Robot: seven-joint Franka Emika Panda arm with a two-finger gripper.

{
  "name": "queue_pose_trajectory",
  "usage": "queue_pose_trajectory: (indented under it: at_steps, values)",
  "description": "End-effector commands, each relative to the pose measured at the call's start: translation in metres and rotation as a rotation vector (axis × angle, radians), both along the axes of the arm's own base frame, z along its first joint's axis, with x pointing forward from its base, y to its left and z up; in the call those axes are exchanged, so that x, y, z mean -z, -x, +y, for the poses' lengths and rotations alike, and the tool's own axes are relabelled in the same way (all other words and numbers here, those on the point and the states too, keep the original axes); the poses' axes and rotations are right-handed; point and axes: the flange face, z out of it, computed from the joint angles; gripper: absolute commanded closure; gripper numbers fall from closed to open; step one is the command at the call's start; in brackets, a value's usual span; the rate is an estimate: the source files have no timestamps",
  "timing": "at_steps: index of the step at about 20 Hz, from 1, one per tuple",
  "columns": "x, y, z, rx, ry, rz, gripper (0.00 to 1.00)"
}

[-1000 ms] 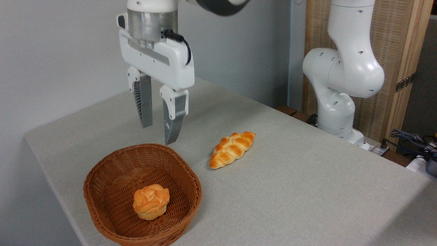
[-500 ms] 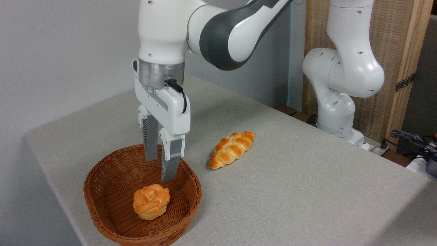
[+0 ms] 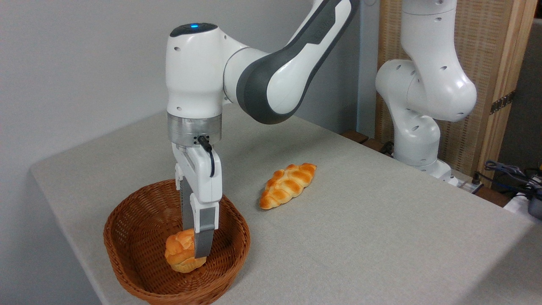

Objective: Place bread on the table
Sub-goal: 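Close the gripper on the round orange bun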

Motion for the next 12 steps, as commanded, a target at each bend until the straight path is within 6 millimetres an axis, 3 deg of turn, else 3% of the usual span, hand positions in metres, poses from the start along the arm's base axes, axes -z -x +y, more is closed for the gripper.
queue_pose_trajectory:
  at_steps: [1,5,7,8,9,12]
  values:
    - [0.0044,-0.0024,-0.0004,0.024,-0.015,-0.009,0.00]
    - [0.0098,-0.0057,-0.0018,0.027,-0.013,-0.025,0.02]
    - [0.0134,-0.0063,-0.0010,0.018,-0.004,-0.018,0.26]
    - [0.0134,-0.0062,-0.0019,0.020,-0.003,-0.018,0.48]
    - [0.0134,-0.0061,-0.0028,0.022,-0.003,-0.018,0.62]
    - [0.0127,-0.0065,-0.0029,0.023,-0.003,-0.019,0.72]
